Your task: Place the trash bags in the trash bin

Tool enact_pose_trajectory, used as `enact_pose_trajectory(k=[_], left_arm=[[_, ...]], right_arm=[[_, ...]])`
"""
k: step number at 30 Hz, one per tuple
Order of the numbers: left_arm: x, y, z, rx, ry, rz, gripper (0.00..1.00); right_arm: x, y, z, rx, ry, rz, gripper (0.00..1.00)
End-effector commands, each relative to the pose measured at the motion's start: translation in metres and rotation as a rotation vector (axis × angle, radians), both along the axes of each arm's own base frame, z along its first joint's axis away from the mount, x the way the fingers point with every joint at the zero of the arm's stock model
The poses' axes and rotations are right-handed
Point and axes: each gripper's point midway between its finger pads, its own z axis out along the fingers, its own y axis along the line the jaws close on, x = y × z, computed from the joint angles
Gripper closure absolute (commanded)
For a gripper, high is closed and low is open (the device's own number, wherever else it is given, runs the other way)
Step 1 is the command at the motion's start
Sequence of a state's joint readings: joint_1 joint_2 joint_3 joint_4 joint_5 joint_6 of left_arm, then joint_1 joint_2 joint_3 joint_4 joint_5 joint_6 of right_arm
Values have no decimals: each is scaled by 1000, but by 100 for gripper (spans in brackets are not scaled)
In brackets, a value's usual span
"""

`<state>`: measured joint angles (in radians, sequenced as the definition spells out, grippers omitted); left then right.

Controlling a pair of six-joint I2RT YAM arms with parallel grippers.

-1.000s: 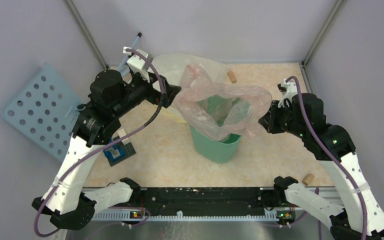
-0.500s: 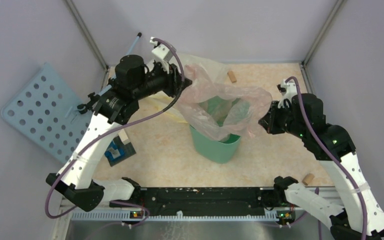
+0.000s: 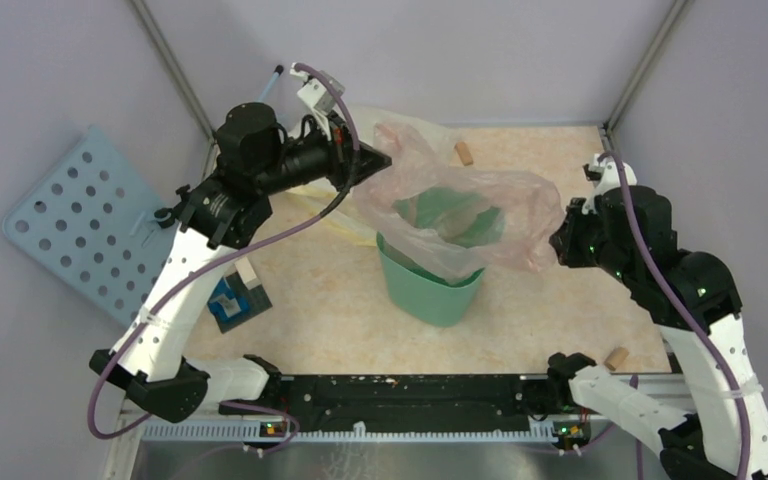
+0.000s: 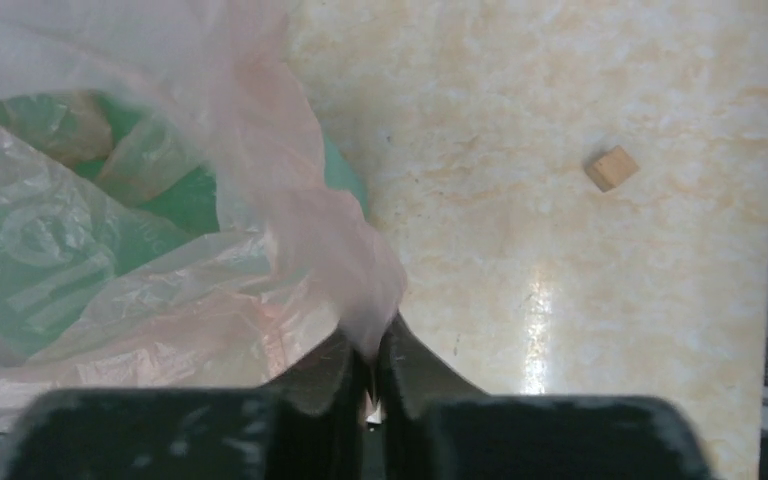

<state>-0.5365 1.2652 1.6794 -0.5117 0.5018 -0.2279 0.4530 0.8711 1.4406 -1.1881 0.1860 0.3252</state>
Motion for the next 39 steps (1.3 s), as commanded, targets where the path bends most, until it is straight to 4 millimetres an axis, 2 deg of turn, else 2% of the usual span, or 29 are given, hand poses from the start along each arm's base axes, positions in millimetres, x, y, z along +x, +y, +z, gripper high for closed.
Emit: enact_pose_trajectory(k=[1, 3, 6, 10, 13, 16, 19, 22, 24, 28, 29, 32, 34, 36, 39], left_arm=[[-47, -11, 39, -161, -4, -203, 100], [-63, -14, 49, -234, -14, -285, 100], [-74, -19, 45, -290, 23, -357, 100], [-68, -27, 23, -275, 95, -384, 100], [-61, -28, 14, -255, 114, -360, 100], [-58, -28, 15, -255, 99, -341, 100], [-58, -26, 20, -255, 79, -335, 100], [-58, -25, 25, -257, 68, -326, 100], [-58, -23, 28, -257, 57, -318, 100], [-60, -20, 33, -258, 45, -301, 100], [-60, -19, 34, -259, 41, -295, 100], [-61, -17, 39, -267, 29, -285, 100], [-64, -15, 44, -275, 20, -286, 100], [-68, -14, 49, -287, 13, -293, 100], [-73, -11, 54, -303, 7, -298, 100]], right_arm=[[-4, -18, 12, -52, -36, -49, 88], [-4, -16, 18, -49, -54, -28, 69], [-3, -13, 36, -33, -118, 3, 53], [-7, -14, 72, -19, -250, 42, 34], [-16, -9, 102, 10, -367, 114, 17], [-24, 21, 132, 68, -495, 302, 14], [-27, 64, 147, 153, -525, 524, 15], [-28, 106, 149, 261, -474, 729, 19], [-29, 131, 146, 347, -427, 849, 15], [-19, 163, 131, 379, -400, 875, 14], [-17, 170, 127, 375, -390, 882, 17], [-6, 190, 109, 369, -332, 874, 31], [4, 200, 98, 360, -307, 842, 35], [18, 204, 86, 357, -299, 768, 33], [33, 203, 79, 418, -325, 652, 24]])
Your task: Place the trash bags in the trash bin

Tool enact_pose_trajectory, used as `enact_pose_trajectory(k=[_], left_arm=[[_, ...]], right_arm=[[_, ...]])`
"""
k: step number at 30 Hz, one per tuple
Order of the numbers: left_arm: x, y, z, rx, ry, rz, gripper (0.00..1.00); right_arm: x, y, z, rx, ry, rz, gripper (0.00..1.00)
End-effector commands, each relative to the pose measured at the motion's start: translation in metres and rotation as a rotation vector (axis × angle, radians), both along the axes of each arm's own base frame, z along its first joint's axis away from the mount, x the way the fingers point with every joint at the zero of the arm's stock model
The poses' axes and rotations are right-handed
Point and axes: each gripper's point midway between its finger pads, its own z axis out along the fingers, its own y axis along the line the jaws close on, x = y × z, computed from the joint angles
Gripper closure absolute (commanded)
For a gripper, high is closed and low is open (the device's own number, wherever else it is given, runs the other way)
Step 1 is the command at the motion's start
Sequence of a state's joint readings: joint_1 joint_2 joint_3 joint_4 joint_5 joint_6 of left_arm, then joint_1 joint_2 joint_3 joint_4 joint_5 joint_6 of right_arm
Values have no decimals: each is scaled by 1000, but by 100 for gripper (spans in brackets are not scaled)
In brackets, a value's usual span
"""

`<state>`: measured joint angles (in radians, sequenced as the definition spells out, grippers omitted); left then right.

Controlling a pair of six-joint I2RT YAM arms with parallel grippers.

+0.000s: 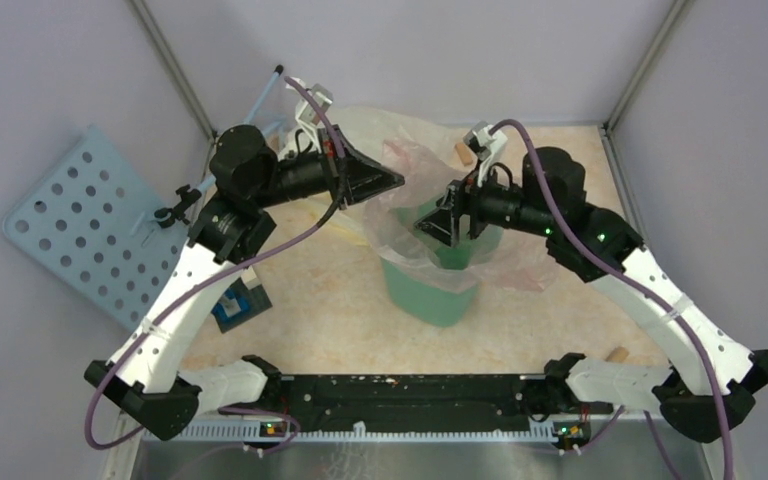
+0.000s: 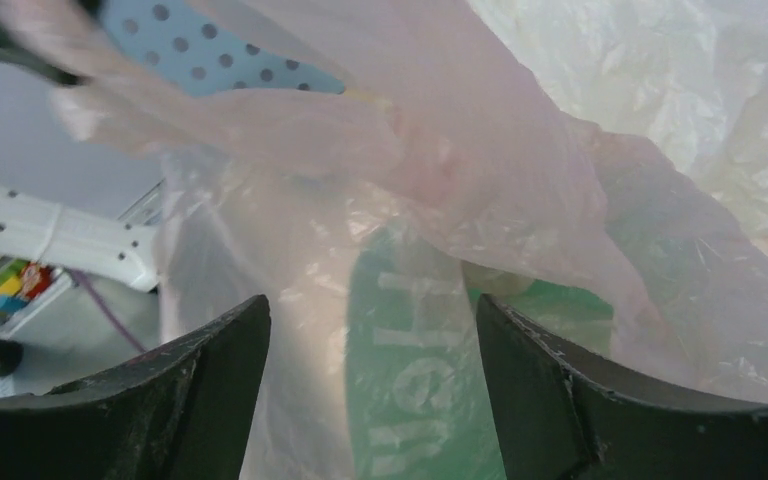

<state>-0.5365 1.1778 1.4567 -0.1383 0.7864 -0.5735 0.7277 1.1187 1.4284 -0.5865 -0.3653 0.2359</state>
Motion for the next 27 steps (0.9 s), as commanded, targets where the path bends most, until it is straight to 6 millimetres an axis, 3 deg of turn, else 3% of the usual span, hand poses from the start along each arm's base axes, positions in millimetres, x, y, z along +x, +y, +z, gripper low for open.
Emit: enact_pose_trajectory(k=[1, 3, 5, 12, 18, 27], left_arm=[[-20, 13, 40, -78, -104, 7, 100], [-23, 15, 45, -96, -110, 8, 100], [-27, 17, 50, -113, -115, 6, 100], [-33, 15, 55, -153, -111, -28, 100], [-29, 14, 51, -156, -90, -25, 100], [-26, 12, 48, -152, -83, -24, 100]], right_arm=[[25, 0, 22, 182, -50, -170, 19], [25, 3, 29, 271, -56, -193, 12], [28, 7, 25, 293, -54, -237, 11], [33, 18, 36, 453, -92, -315, 10], [43, 1, 42, 613, -87, -424, 10], [42, 11, 63, 679, -140, -367, 13]])
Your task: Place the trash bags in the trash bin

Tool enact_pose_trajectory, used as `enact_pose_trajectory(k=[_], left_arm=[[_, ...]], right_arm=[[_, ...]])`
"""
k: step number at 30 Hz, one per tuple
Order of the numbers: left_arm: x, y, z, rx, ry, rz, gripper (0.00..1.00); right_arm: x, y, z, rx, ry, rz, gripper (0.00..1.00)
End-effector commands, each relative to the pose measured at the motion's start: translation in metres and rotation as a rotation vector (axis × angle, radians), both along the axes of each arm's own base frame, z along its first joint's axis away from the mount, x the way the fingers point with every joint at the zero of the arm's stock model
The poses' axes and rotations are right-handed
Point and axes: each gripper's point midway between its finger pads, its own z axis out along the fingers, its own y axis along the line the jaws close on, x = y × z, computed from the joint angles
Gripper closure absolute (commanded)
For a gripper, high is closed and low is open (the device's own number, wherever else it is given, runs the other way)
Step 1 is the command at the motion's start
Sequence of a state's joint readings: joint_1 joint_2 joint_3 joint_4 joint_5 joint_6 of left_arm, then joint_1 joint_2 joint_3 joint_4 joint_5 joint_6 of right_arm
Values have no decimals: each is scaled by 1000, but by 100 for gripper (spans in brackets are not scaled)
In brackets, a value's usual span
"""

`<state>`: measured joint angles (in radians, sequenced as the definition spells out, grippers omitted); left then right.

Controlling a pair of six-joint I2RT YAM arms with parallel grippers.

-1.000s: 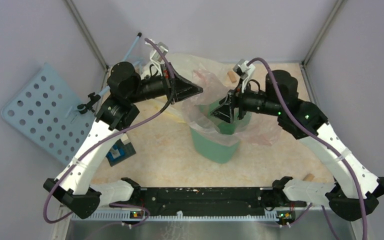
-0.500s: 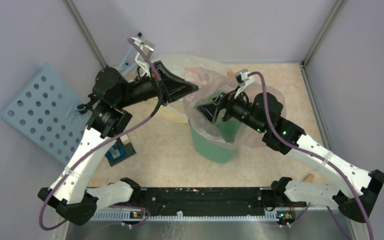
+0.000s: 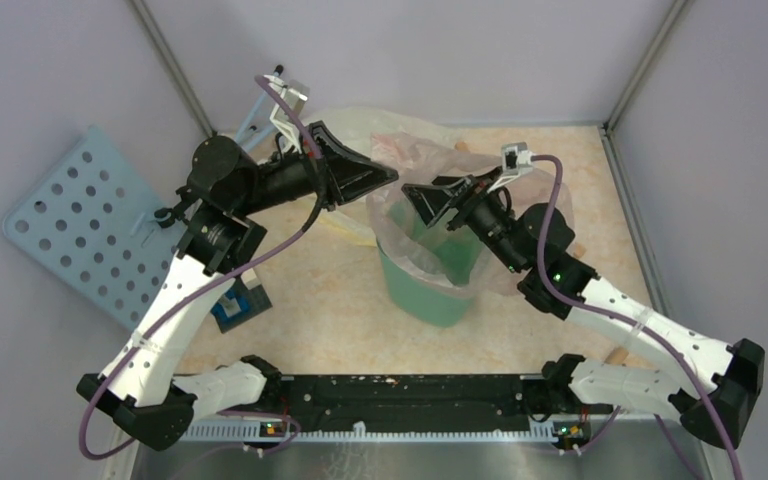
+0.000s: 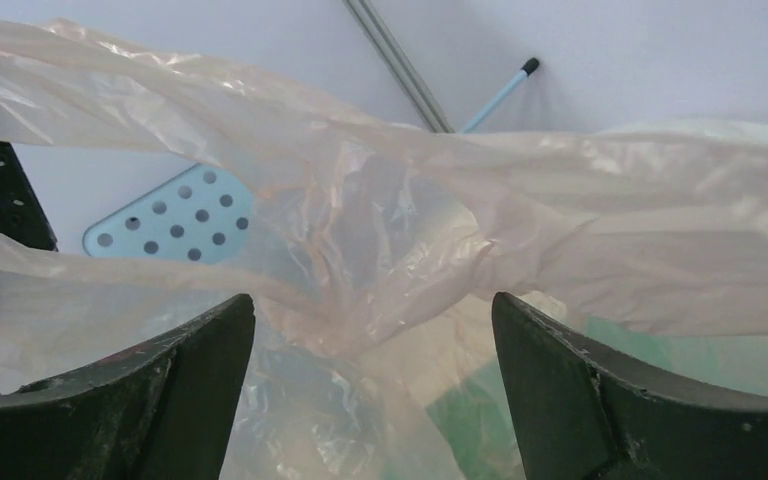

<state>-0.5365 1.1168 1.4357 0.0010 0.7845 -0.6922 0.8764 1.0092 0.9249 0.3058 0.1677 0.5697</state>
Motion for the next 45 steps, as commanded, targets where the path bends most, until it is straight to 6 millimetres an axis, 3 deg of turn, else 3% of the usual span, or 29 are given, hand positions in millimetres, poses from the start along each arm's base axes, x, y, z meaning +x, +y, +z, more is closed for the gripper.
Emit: enact_pose_trajectory(k=[1, 4, 10, 17, 27, 38, 45], left_arm=[[-4, 2, 11, -34, -44, -3, 100], [-3, 2, 10, -33, -40, 0, 100], [0, 2, 4, -26, -35, 18, 100], [1, -2, -14, -4, -12, -11, 100], [17, -9, -61, 68, 53, 5, 100], [57, -4, -122, 227, 95, 186, 100], [76, -5, -158, 314, 128, 236, 100]], right_arm=[[-5, -2, 47, 127, -91, 7, 15], [1, -5, 46, 143, -71, -31, 36], [6, -16, 39, 113, -36, -90, 100], [-3, -54, 14, -57, 61, -189, 100], [-17, -75, -53, -342, 226, -199, 100], [-6, -65, -125, -642, 346, -185, 100], [1, -63, -157, -824, 398, -177, 100]])
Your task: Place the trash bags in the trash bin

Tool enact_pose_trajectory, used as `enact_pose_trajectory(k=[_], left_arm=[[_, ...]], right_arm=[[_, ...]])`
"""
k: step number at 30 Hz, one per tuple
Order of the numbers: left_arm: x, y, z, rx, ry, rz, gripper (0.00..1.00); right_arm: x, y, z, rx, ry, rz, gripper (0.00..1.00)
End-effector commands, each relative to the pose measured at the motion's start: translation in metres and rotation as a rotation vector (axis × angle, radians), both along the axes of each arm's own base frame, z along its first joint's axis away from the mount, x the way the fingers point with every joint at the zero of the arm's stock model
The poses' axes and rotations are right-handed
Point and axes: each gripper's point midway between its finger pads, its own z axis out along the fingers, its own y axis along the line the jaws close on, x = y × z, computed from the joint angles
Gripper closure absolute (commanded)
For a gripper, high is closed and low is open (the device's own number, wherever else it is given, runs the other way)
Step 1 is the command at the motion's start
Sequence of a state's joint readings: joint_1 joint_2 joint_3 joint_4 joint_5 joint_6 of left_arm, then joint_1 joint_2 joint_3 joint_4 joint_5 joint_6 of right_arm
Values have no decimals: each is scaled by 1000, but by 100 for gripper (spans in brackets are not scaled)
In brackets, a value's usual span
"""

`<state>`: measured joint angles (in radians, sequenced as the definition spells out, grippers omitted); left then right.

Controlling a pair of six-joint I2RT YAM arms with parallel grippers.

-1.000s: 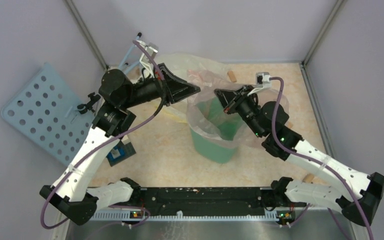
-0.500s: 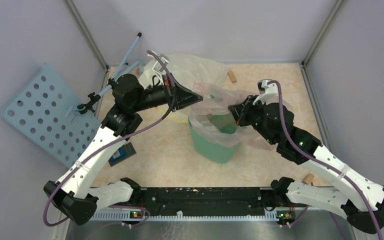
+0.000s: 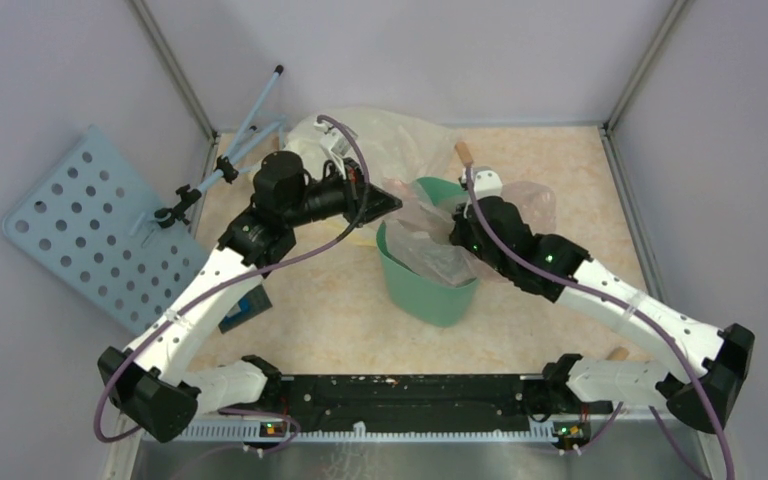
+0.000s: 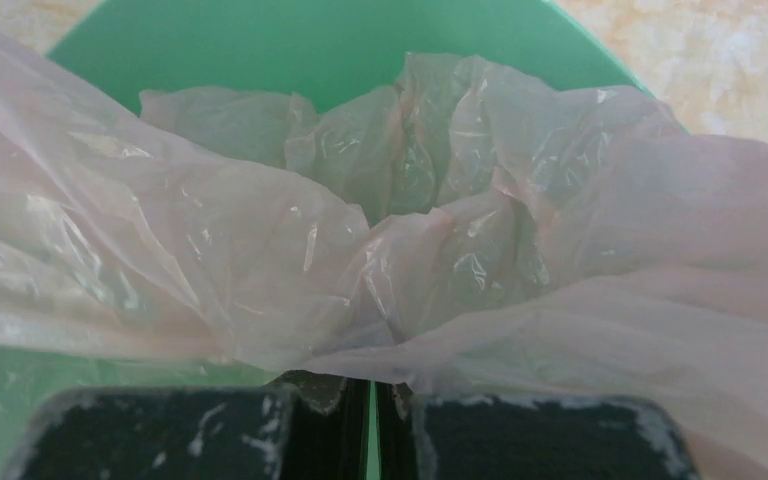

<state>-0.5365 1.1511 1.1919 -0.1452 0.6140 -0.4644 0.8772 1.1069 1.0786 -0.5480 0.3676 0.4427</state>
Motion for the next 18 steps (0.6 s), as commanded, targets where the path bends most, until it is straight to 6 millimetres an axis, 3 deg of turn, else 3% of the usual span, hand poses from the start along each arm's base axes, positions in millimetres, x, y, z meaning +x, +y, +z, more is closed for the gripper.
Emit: enact_pose_trajectory(k=[1, 8, 14, 18], left_arm=[[14, 2, -15, 50, -35, 44, 100], [23, 1, -28, 78, -27, 62, 100], [29, 6, -16, 90, -70, 105, 100], [36, 16, -10, 111, -87, 175, 100]], right_arm=[[2, 0, 0, -93, 11, 28, 100], [6, 9, -8, -149, 45, 62, 100], [8, 25, 23, -137, 25, 140, 99], [9, 34, 50, -113, 8, 174, 73]])
